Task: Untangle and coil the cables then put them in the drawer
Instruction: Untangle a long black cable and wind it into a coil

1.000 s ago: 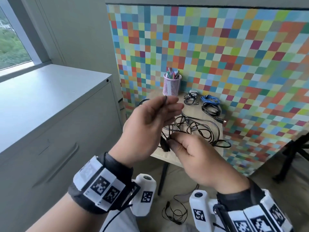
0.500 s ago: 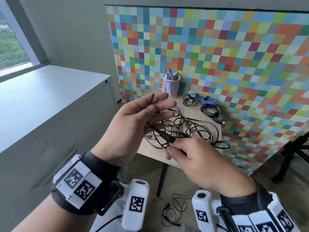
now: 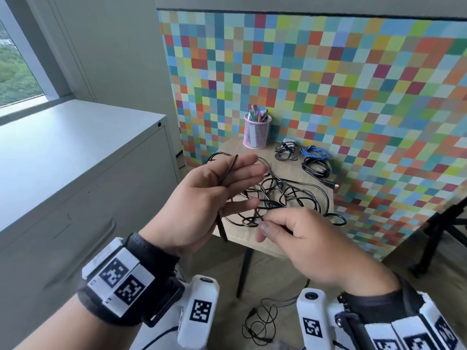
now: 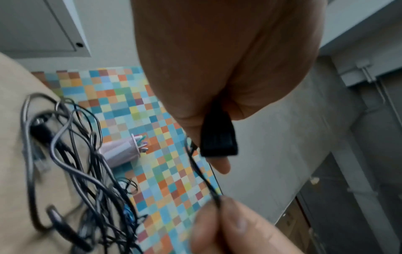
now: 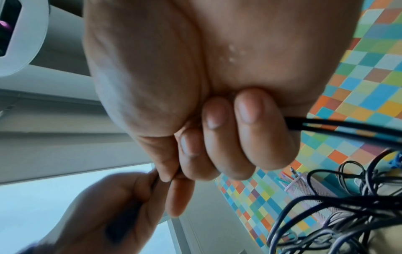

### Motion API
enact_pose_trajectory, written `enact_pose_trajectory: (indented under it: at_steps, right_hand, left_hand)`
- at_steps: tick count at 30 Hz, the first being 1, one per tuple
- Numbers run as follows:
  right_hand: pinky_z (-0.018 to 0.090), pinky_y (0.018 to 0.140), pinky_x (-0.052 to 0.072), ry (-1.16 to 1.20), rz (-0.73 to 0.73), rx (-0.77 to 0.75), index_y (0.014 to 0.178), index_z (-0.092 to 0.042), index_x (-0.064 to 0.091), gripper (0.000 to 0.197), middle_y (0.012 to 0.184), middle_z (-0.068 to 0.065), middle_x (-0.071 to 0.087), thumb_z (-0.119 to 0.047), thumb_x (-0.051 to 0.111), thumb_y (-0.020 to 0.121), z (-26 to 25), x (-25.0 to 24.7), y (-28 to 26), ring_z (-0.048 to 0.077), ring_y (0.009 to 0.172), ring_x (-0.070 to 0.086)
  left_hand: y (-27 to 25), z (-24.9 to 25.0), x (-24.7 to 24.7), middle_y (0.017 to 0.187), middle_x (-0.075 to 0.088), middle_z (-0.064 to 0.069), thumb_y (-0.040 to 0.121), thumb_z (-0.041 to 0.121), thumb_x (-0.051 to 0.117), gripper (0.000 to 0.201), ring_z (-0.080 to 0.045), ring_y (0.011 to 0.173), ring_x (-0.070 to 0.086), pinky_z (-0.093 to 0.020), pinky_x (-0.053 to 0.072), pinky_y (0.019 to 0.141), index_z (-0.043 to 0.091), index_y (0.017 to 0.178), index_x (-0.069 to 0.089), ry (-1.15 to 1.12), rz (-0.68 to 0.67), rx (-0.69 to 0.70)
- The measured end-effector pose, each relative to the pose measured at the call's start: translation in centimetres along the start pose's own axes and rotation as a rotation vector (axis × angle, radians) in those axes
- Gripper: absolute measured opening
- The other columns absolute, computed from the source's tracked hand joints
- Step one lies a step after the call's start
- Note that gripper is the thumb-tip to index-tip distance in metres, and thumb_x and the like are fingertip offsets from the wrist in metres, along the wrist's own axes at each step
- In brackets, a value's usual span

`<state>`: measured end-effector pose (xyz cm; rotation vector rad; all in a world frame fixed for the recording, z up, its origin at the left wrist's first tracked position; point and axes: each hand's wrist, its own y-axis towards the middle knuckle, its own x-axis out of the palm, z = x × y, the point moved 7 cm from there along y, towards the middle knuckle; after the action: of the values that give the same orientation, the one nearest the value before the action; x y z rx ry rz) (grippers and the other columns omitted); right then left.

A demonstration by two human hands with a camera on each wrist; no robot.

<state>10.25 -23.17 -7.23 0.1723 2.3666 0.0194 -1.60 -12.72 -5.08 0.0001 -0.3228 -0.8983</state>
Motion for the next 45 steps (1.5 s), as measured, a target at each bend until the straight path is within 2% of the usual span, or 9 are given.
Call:
enact_pose_trajectory:
  at_steps: [10,12,16,20,24,28,30,37,45]
  right_hand:
    - [0.02,0.055,0.033,0.014,-0.04,-0.055,0.086,-0.023,0.071,0.028,0.054,-0.012,0.048,-0.035,0.054,0.105,-0.9,0.8,0.1,0.001,0.054,0.046]
    - [0.031,0.058,0.038,0.045,-0.055,-0.08,0.083,-0.018,0.067,0.032,0.058,-0.006,0.047,-0.035,0.053,0.106,-1.2,0.5,0.0,0.001,0.057,0.043]
    - [0.022,0.056,0.037,0.063,-0.025,-0.087,0.082,-0.026,0.072,0.032,0.055,-0.012,0.053,-0.043,0.055,0.103,-1.5,-1.6,-0.5,0.004,0.054,0.048]
    - [0.055,0.071,0.053,0.133,0.057,-0.12,0.087,-0.033,0.073,0.039,0.077,0.017,0.067,-0.065,0.052,0.094,-0.7,-3.9,-0.7,0.042,0.077,0.061]
    - [0.048,0.085,0.055,0.232,0.208,-0.145,0.089,-0.032,0.076,0.02,0.085,0.0,0.077,-0.045,0.062,0.094,0.3,-5.3,0.0,0.021,0.086,0.071]
    - [0.052,0.083,0.057,0.258,0.32,-0.159,0.092,-0.031,0.078,0.02,0.086,0.006,0.076,-0.04,0.061,0.098,0.9,-4.7,0.5,0.03,0.085,0.07]
    - [0.04,0.081,0.058,0.309,0.35,-0.159,0.092,-0.026,0.077,0.022,0.083,-0.002,0.075,-0.036,0.06,0.099,1.0,-3.7,0.8,0.016,0.083,0.07]
    - [0.013,0.048,0.023,0.626,0.241,-0.12,0.086,-0.016,0.063,0.038,0.06,-0.01,0.028,-0.043,0.046,0.106,0.8,0.9,0.8,0.003,0.05,0.024]
    - [0.011,0.049,0.026,0.582,0.197,-0.138,0.074,-0.042,0.066,0.037,0.054,-0.019,0.038,-0.021,0.051,0.1,-0.9,1.5,1.2,0.0,0.05,0.027]
  left_hand:
    - [-0.7,-0.9,0.9,0.143,0.063,-0.002,0.079,-0.027,0.027,0.079,-0.013,0.141,0.051,-0.027,0.04,0.117,0.018,0.141,0.048,0.247,-0.106,0.173]
    - [-1.2,-1.1,1.8,0.146,0.058,0.006,0.079,-0.022,0.028,0.082,-0.009,0.141,0.05,-0.025,0.043,0.114,0.027,0.144,0.042,0.56,-0.161,0.28]
    - [-1.6,-1.8,2.7,0.113,0.073,0.014,0.08,-0.006,0.034,0.067,0.0,0.104,0.068,-0.028,0.055,0.09,0.029,0.133,0.056,1.028,-0.272,0.25]
    - [-2.3,-3.4,2.6,0.064,0.057,0.0,0.078,-0.003,0.036,0.047,-0.013,0.057,0.046,-0.025,0.04,0.058,0.019,0.106,0.067,0.717,-0.352,-0.09]
    - [-2.2,-3.0,2.5,0.052,0.037,0.0,0.086,0.013,0.04,0.029,-0.018,0.05,0.026,-0.031,0.022,0.05,0.006,0.081,0.068,0.313,-0.26,-0.163]
    - [-1.8,-2.6,2.7,0.051,0.03,0.001,0.098,0.028,0.044,0.031,-0.013,0.043,0.024,-0.032,0.022,0.052,0.015,0.074,0.059,-0.047,-0.141,-0.153]
    - [-1.7,-2.6,2.7,0.05,0.04,-0.003,0.1,0.024,0.043,0.028,-0.014,0.038,0.032,-0.032,0.031,0.052,0.013,0.082,0.061,-0.189,-0.108,-0.13]
    - [-1.2,-1.7,2.2,0.098,0.078,-0.016,0.095,0.018,0.046,0.036,-0.024,0.062,0.072,-0.03,0.059,0.062,-0.001,0.117,0.066,-0.33,0.011,-0.094]
    - [-1.5,-1.3,2.2,0.106,0.077,-0.019,0.092,0.014,0.049,0.034,-0.023,0.085,0.078,-0.027,0.063,0.07,0.004,0.1,0.081,-0.4,0.014,-0.077]
